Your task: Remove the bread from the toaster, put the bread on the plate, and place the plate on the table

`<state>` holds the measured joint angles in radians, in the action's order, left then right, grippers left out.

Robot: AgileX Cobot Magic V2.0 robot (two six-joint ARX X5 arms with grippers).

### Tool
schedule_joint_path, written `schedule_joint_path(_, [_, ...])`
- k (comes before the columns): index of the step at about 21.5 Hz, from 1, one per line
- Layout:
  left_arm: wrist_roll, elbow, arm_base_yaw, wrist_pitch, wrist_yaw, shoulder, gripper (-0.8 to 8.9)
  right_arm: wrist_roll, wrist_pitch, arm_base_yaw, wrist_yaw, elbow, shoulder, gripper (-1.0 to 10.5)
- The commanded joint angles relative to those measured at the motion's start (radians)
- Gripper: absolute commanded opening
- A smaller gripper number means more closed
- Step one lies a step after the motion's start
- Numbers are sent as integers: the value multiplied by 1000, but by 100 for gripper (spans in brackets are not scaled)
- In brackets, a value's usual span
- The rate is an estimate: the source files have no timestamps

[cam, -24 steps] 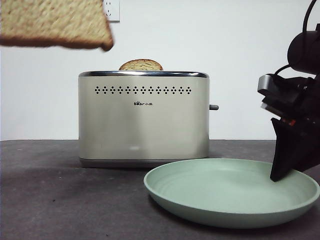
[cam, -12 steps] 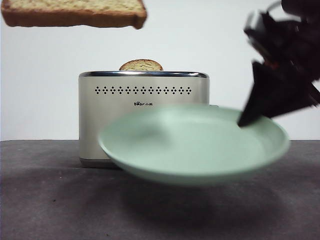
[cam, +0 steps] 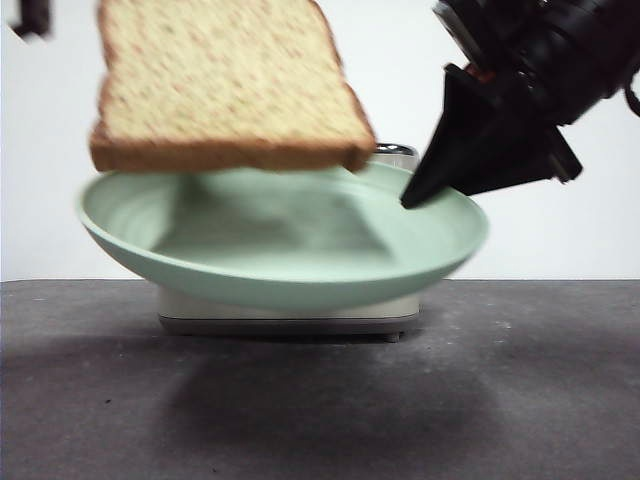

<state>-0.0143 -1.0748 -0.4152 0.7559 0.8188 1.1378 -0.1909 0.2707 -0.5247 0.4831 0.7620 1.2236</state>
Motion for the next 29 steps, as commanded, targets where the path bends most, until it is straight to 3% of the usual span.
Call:
schedule_joint_path(1, [-20,-9,-17,-36,21,79,4,-47,-35,-20,5,5,9,4])
schedule_joint_path(6, [-22,-9,-52,-69,33,233,11,-57,-38,-23,-8,5,9,4])
schedule_joint_path(12, [-24,-9,-57,-77,27,306,289,-56,-31,-23,-8,5,9,4])
schedule_joint_path(18, [-35,-49,-76,-61,17,306,291,-51,14,-23,-12,5,10,4])
schedule_joint_path(26, [-132,-222,-159,79,-240,306,291,-44,41,-23,-13,5,10,4])
schedule_joint_path(29, [-143,-311,-164,138,-267,306,290,-44,39,-23,-40,5,13,4])
